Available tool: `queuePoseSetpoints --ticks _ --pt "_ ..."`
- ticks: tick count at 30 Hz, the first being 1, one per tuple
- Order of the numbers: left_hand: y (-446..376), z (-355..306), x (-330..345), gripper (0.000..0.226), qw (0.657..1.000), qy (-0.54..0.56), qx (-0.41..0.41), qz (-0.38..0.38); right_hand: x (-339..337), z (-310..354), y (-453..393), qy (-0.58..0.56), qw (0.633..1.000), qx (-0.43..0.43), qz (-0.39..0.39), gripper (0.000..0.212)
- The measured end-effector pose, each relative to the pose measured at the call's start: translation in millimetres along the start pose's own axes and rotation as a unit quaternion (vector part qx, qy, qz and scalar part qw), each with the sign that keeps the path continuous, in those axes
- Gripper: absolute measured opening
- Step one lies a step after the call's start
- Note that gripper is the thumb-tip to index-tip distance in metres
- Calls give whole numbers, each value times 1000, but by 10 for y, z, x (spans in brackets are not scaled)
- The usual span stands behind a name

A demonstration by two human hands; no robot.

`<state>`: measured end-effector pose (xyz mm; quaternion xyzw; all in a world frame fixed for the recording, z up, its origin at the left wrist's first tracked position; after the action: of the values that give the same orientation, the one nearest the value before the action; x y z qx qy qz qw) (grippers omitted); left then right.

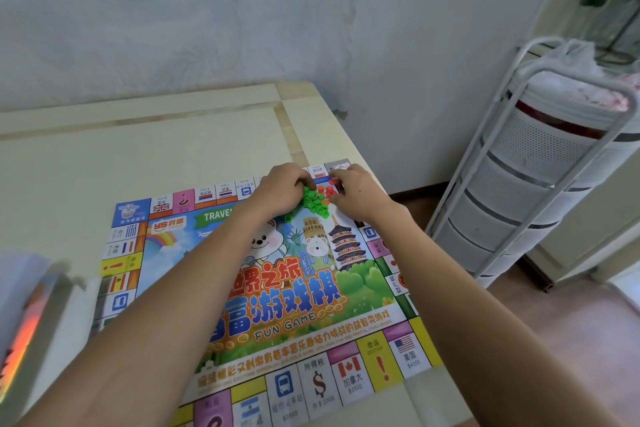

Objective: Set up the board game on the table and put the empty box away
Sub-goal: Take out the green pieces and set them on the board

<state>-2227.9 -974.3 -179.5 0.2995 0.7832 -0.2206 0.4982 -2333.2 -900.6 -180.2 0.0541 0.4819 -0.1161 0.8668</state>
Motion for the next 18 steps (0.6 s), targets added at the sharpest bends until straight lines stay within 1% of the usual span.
queuePoseSetpoints --ticks 2,3,5,6,11,14,18 --pt "41 61 -28 43 1000 21 -3 -9 -60 -6 63 -30 999 -7 -34 43" --pt "64 102 -54 42 999 34 -7 -17 -101 7 101 -35 997 -19 -59 36" --pt "121 182 -130 42 998 56 -15 -39 -145 61 177 -17 994 -53 -98 14" --pt "154 210 -165 42 997 63 -18 -47 -135 90 210 -7 992 -67 -107 12" --pt "318 302 -206 31 997 55 -34 -43 -11 189 277 6 989 -82 -119 20" --pt "349 305 -204 34 999 21 -40 -2 42 247 261 18 990 -87 -112 21" --pt "380 304 -134 50 991 -18 -53 123 65 330 298 -4 991 -102 -89 24"
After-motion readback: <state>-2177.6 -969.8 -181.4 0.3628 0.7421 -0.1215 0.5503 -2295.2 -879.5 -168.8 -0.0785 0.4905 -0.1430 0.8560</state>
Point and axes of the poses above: each hand's wrist, its own y-axis away from the middle knuckle, its own x-axis out of the palm, z = x × y, the point moved 10 cm from there along -y, towards the middle knuckle, and after that the axes turned 4 degrees about -y, right-handed, at the moved point
